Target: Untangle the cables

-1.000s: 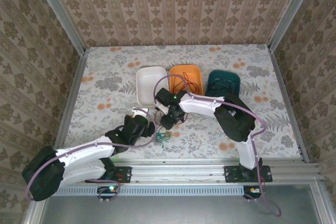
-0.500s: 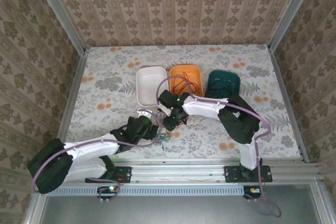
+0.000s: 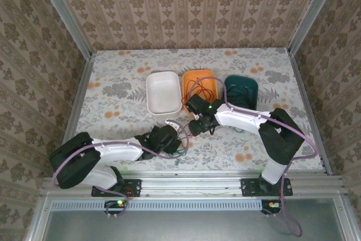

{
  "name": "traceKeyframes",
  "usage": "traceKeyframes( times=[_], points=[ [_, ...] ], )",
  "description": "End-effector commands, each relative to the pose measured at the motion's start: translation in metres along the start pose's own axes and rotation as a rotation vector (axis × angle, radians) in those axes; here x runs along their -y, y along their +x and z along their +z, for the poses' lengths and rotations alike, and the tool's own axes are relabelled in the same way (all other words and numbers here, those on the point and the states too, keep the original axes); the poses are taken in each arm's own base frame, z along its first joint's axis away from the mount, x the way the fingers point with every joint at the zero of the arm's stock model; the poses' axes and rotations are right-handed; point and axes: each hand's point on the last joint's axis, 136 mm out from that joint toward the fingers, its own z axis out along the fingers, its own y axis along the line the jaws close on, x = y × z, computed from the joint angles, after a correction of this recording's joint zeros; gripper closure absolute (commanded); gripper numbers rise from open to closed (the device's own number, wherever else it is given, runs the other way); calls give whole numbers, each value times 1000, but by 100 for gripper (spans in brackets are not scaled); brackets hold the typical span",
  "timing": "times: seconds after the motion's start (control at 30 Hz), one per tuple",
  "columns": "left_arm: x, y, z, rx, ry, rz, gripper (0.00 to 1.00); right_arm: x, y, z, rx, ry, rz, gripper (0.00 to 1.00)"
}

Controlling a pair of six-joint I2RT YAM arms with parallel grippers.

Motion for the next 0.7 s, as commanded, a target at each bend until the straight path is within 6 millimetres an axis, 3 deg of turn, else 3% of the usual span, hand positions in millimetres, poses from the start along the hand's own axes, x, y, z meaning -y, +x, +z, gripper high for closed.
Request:
traceKeyframes(
  times=[0.0,0.27,0.43,0.53,0.6,0.67],
  points=[
    [5,3,2,-19,2,49,15,7,-2,9,0,34,82,41],
    [6,5,3,-28,-9,65,15,26,-10,30,-14,103,168,42],
    [3,5,2,-25,-21,65,14,31,10,43,-91,163,160,50],
    [2,4,1,-18,-30,57,14,24,22,48,-119,144,155,70],
    [0,3,0,-10,-38,52,13,23,27,48,-118,128,174,88],
    [-1,2,-1,-5,-45,53,12,23,26,44,-95,121,187,99]
  ],
)
